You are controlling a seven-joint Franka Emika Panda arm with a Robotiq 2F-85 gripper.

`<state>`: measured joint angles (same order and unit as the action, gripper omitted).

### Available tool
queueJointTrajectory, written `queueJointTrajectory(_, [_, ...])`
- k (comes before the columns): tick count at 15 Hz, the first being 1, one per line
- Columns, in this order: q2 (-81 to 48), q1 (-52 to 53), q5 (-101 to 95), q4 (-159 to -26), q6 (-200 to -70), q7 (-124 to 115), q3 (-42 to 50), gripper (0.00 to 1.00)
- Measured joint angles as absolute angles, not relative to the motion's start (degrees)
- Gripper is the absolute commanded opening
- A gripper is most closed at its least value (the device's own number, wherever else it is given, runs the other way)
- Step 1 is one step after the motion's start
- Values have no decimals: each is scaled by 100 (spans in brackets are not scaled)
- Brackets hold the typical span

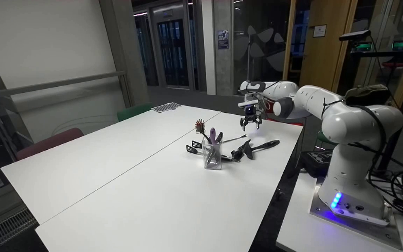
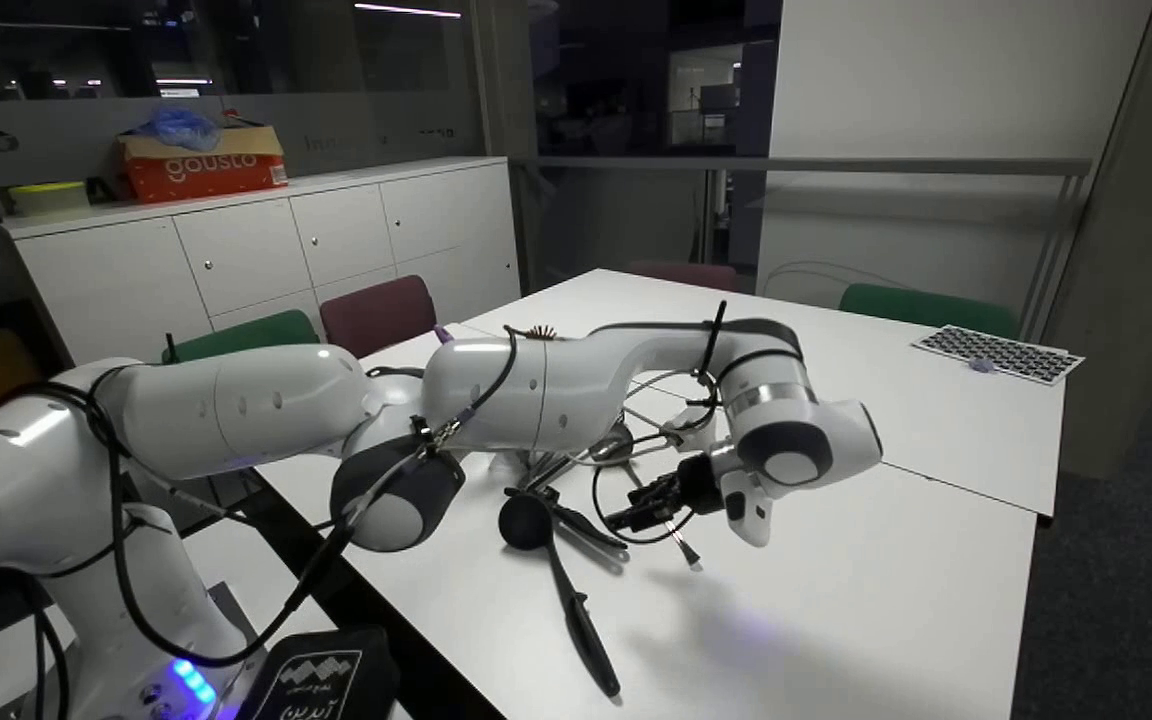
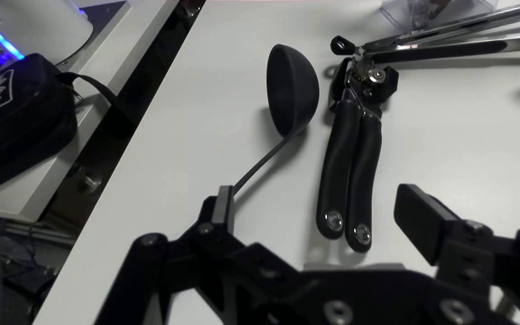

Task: Take the can open out of the holder and put it on the table

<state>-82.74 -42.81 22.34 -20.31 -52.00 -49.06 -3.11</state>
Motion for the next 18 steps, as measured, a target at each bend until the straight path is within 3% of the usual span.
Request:
queueJointTrajectory(6, [-6962, -4034, 1608, -1977, -5218, -5069, -52, 100])
queueJointTrajectory(14, [-5364, -2908, 212, -1954, -5026, -4825, 657, 100])
queueJointTrajectory(18, [-5037, -2617, -16, -1962, -4954, -4654, 806, 100])
